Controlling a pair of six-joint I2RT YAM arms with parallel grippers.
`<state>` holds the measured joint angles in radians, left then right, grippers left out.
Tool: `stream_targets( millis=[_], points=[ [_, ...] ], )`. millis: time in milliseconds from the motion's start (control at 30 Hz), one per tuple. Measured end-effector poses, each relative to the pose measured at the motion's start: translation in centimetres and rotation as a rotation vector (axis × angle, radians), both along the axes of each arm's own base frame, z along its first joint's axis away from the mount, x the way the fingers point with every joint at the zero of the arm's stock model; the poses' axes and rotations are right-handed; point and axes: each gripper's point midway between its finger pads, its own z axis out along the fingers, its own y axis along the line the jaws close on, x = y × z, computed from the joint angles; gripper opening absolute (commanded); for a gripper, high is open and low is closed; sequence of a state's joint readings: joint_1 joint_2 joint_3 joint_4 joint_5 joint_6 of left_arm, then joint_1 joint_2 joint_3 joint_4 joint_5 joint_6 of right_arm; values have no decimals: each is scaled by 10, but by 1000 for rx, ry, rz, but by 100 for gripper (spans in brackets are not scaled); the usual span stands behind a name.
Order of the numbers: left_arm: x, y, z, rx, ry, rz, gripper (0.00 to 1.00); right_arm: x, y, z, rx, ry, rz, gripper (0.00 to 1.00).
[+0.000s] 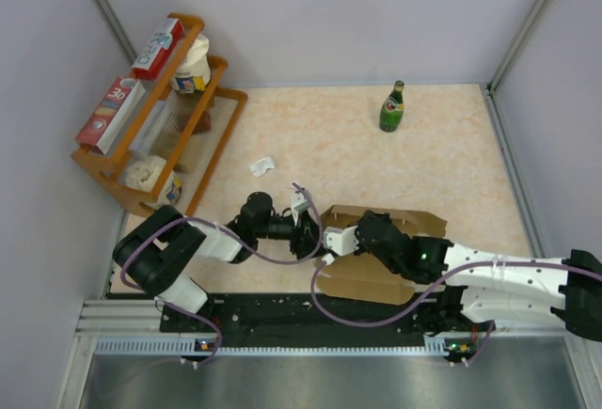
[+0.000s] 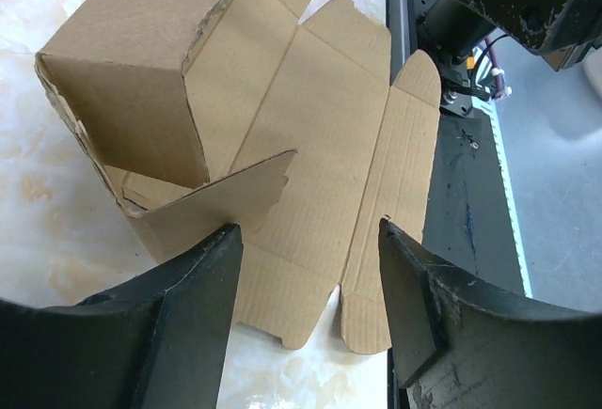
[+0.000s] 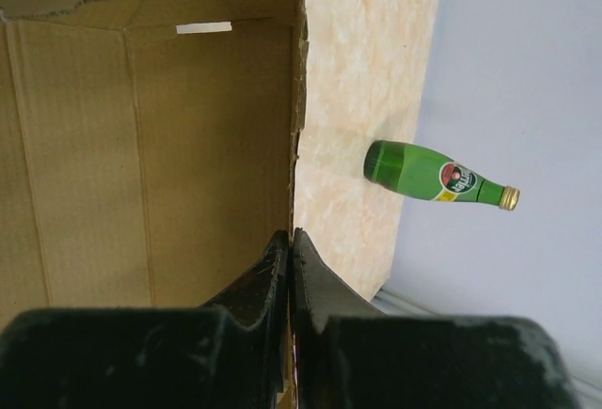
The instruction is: Fold the paper box
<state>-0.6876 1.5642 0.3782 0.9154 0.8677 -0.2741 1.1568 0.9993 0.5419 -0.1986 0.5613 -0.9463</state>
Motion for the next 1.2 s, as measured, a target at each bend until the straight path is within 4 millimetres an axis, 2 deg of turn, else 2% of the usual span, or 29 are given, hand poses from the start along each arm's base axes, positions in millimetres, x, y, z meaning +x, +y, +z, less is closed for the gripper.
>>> stream_targets(
  millis=[267, 533, 1000, 1100, 1200],
  points=[
    [9, -4, 3, 0, -20, 39, 64, 4, 7, 7, 54, -30, -8, 0],
    [19, -7, 0, 19, -50, 99, 62, 4, 10, 5, 73, -34, -9, 0],
    [24, -11, -8, 43, -65, 145, 30, 3, 11, 3, 103, -25, -18, 0],
    [24, -11, -8, 43, -68, 145, 32, 3, 11, 3, 107, -23, -20, 0],
    [24, -11, -8, 43, -68, 143, 38, 3, 10, 1, 105, -20, -22, 0]
  ],
)
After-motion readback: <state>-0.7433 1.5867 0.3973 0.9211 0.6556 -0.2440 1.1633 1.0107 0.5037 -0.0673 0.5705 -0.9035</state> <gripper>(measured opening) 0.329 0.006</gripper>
